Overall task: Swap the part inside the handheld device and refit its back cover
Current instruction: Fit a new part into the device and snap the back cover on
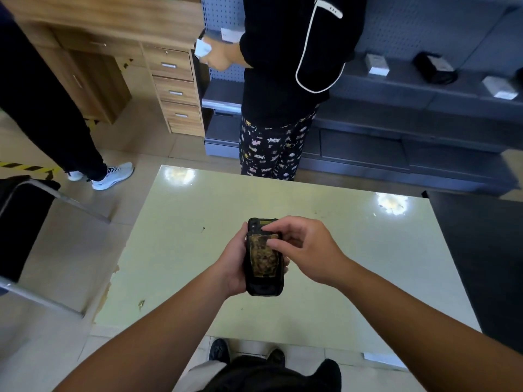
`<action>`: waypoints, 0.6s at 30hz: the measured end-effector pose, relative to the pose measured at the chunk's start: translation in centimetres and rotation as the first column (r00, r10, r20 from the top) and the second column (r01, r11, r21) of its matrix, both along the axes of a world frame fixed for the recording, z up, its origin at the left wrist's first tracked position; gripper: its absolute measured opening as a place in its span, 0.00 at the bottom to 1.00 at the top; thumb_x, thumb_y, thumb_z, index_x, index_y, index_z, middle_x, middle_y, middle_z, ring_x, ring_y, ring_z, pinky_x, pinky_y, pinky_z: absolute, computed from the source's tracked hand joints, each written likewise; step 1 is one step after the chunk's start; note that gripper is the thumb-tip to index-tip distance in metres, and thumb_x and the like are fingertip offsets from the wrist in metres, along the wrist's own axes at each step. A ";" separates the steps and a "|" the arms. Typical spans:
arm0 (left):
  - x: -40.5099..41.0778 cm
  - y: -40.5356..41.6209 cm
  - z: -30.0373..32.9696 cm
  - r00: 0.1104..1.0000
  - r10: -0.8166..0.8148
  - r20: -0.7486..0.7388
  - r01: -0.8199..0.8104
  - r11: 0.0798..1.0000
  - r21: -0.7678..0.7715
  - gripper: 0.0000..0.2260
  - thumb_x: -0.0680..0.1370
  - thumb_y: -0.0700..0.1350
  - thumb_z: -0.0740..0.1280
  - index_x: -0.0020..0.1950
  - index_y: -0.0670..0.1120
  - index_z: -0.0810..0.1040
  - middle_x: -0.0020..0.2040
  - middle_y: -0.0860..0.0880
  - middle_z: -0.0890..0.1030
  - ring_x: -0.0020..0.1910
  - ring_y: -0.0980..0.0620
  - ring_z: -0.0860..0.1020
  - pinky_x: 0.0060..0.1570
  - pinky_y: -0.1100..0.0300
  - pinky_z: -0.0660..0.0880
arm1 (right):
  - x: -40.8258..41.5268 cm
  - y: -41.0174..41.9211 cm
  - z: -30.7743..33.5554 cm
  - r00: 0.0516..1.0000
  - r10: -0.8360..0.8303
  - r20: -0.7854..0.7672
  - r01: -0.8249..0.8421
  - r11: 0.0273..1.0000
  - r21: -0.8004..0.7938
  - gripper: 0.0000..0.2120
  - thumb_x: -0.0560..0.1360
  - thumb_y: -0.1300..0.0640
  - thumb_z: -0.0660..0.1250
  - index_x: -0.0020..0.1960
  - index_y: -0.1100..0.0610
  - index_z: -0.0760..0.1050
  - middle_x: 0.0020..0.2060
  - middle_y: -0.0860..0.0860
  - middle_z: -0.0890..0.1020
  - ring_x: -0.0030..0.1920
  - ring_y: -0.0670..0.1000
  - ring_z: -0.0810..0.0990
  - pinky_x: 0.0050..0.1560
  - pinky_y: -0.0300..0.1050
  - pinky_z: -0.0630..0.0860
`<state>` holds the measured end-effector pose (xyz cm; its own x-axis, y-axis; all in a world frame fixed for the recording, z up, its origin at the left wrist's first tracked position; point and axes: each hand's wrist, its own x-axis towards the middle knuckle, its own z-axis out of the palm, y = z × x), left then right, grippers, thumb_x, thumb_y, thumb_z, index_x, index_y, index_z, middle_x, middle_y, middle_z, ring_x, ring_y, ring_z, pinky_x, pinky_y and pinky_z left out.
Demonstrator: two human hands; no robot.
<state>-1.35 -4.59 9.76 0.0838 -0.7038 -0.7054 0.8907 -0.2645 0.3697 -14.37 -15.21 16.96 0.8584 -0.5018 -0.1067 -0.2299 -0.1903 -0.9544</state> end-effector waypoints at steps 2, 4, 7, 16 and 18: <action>-0.2 0.0 0.0 1.000 0.003 -0.008 -0.003 1.000 -0.018 0.35 0.81 0.70 0.54 0.56 0.42 0.87 0.52 0.38 0.86 0.46 0.38 0.84 0.51 0.46 0.82 | -0.1 0.0 -0.1 1.000 0.010 0.013 -0.010 1.000 0.000 0.10 0.76 0.63 0.74 0.56 0.55 0.84 0.45 0.49 0.88 0.43 0.47 0.86 0.43 0.37 0.80; -0.4 0.0 0.0 1.000 0.010 -0.018 -0.010 1.000 -0.028 0.35 0.81 0.70 0.55 0.56 0.42 0.87 0.52 0.38 0.86 0.46 0.38 0.84 0.52 0.46 0.82 | -0.2 -0.2 -0.2 1.000 0.018 0.002 -0.018 1.000 0.002 0.10 0.77 0.62 0.74 0.56 0.53 0.84 0.45 0.49 0.88 0.42 0.47 0.85 0.40 0.37 0.79; -0.6 0.0 0.0 1.000 0.017 -0.019 -0.018 0.999 -0.031 0.34 0.80 0.70 0.55 0.56 0.42 0.87 0.52 0.38 0.86 0.47 0.37 0.84 0.51 0.45 0.83 | -0.8 -0.7 -0.5 1.000 0.015 0.000 -0.015 1.000 0.021 0.09 0.77 0.62 0.73 0.56 0.52 0.84 0.46 0.50 0.87 0.43 0.52 0.85 0.38 0.45 0.82; -1.5 -0.2 1.0 1.000 -0.001 0.008 0.001 1.000 -0.027 0.35 0.81 0.70 0.53 0.62 0.45 0.86 0.56 0.39 0.87 0.49 0.39 0.85 0.54 0.45 0.83 | -2.0 -1.2 -1.0 0.998 0.057 -0.005 -0.057 0.998 0.007 0.10 0.77 0.62 0.73 0.57 0.52 0.82 0.46 0.50 0.86 0.42 0.56 0.84 0.37 0.49 0.83; -1.6 -0.1 1.2 1.000 -0.019 0.005 0.019 0.999 -0.033 0.35 0.81 0.70 0.53 0.62 0.43 0.85 0.55 0.40 0.87 0.48 0.40 0.86 0.49 0.47 0.84 | -2.3 -1.0 -1.1 0.994 0.098 -0.045 -0.101 0.991 -0.090 0.12 0.77 0.59 0.74 0.58 0.49 0.81 0.49 0.45 0.83 0.44 0.51 0.82 0.43 0.47 0.83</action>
<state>-2.98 -4.68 10.95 0.0734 -0.7285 -0.6811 0.8841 -0.2685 0.3825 -16.71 -16.17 15.82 0.9004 -0.4235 -0.0997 -0.2435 -0.3004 -0.9222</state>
